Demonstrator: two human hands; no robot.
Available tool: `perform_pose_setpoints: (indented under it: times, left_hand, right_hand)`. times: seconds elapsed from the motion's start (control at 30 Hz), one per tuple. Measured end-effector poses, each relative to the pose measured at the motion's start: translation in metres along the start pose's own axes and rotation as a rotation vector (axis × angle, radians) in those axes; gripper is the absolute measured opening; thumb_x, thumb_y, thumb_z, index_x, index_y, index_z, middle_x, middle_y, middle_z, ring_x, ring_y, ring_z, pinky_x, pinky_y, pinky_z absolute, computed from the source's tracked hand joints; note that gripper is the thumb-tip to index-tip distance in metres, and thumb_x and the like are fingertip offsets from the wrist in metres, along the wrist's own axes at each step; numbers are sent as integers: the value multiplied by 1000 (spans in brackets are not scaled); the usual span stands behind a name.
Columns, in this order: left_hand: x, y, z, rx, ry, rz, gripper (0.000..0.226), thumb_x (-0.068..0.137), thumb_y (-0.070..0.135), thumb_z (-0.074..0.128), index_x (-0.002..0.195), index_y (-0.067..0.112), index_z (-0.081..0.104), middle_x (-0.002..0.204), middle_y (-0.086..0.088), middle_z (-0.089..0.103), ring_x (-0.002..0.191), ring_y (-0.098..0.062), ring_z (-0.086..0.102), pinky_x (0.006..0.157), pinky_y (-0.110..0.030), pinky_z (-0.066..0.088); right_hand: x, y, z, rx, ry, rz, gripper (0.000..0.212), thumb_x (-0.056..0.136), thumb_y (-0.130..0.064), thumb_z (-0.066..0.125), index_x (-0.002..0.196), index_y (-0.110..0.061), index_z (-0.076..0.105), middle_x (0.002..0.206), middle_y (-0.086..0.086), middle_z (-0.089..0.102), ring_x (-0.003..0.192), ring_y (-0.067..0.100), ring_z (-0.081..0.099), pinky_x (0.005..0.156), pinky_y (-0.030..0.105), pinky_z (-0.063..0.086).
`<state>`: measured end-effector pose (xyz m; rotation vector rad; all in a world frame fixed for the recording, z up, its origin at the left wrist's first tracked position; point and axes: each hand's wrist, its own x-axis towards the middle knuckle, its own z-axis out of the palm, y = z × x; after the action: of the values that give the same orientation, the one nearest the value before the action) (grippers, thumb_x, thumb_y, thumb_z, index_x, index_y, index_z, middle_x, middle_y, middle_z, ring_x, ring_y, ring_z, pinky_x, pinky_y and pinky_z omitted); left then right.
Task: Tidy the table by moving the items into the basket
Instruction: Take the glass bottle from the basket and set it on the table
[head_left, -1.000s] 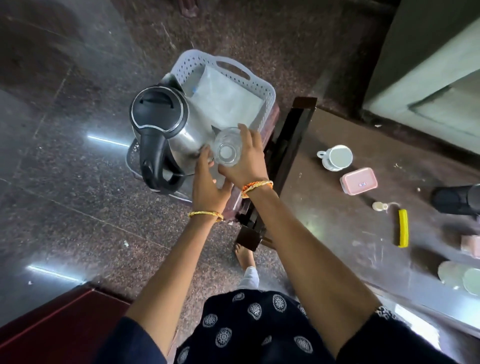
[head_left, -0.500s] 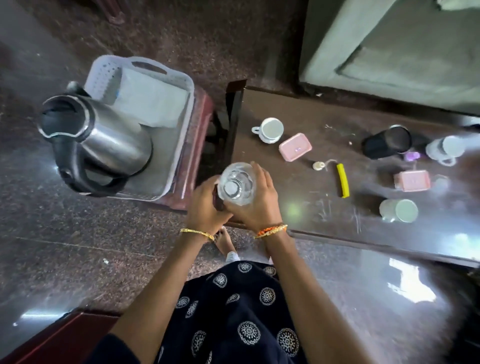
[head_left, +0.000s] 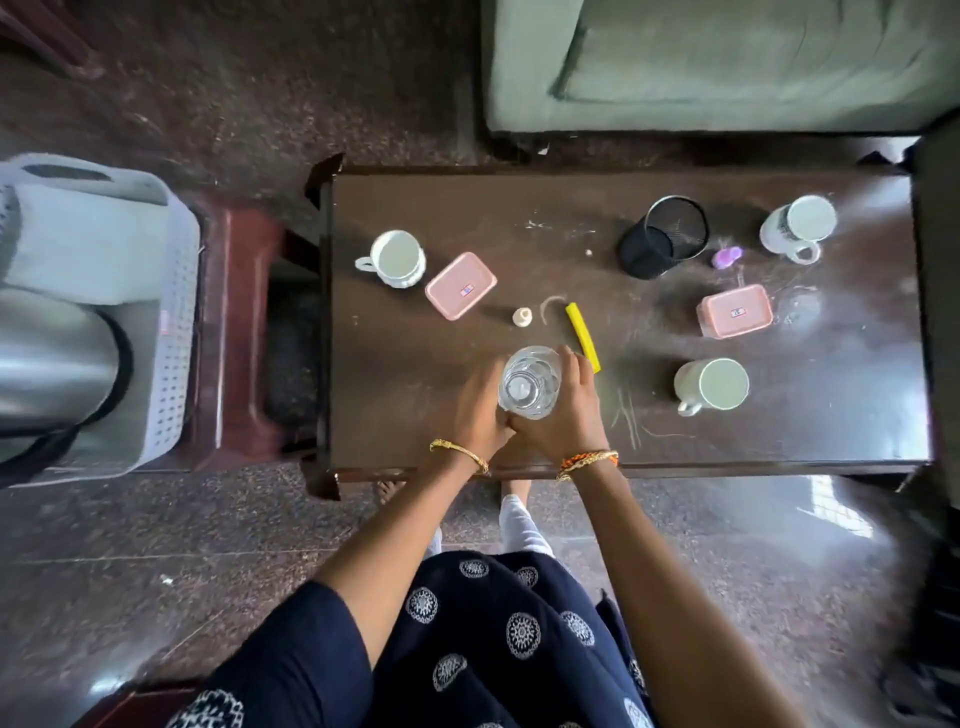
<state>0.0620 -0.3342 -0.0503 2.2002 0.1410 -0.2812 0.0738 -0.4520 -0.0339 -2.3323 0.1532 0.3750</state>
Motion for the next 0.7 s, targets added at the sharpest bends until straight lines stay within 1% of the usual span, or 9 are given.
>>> perform_pose_setpoints:
  times: [0.03,0.1,0.17,0.3,0.43,0.53,0.6,0.7]
  left_hand:
    - [3,2,7,4,11,11,47,64,-1,70,109,1,57,109,-17,63,102,-36,59,83,-39,49]
    - [10,5,21,-3,28,1,51,62,-6,68,111,-2,56,110,-19,62,104,-36,58,86,-36,47]
    - [18,6,36,-8,32,-10,55,62,-9,66,116,-4,53,113,-20,61,108,-36,56,89,-30,41]
    - [31,2,52,-1,2,-53,66,62,-5,70,123,-4,47,121,-19,57,117,-34,52,95,-28,37]
    - [31,-8,60,30,-20,-90,70,63,3,75,126,0,46,124,-16,57,118,-29,53,96,-24,38]
    - [31,-15,64,52,-9,-114,72,61,2,76,126,2,46,123,-15,57,116,-28,54,96,-21,37]
    - [33,-19,67,67,-6,-120,75,60,1,75,128,5,44,125,-13,56,117,-25,54,97,-22,39]
    - [35,-21,70,75,-6,-124,78,61,1,75,132,7,42,129,-10,55,120,-22,53,100,-29,44]
  right_hand:
    - [4,7,-1,-2,6,1,93,53,-17,86,130,5,38,127,19,45,118,32,45,91,25,38]
    - [11,20,0,-2,34,-5,91,56,-16,84,131,4,37,128,19,44,116,35,48,88,25,38]
    - [20,32,2,5,59,-9,88,58,-16,82,132,1,38,128,17,45,115,36,50,86,27,40]
    - [33,47,8,22,76,5,85,60,-20,80,132,-1,39,128,16,46,114,36,51,87,36,47]
    - [35,56,13,27,58,-15,88,61,-23,82,132,4,38,127,21,47,112,39,52,89,41,49]
    - [36,59,16,26,60,-24,87,62,-23,83,132,4,39,128,22,47,112,39,52,89,42,49]
    - [37,59,18,32,70,-22,86,63,-21,82,133,4,38,129,22,47,113,39,52,90,43,50]
    - [40,60,20,39,78,-14,87,63,-20,81,134,3,37,130,21,45,116,38,50,92,44,48]
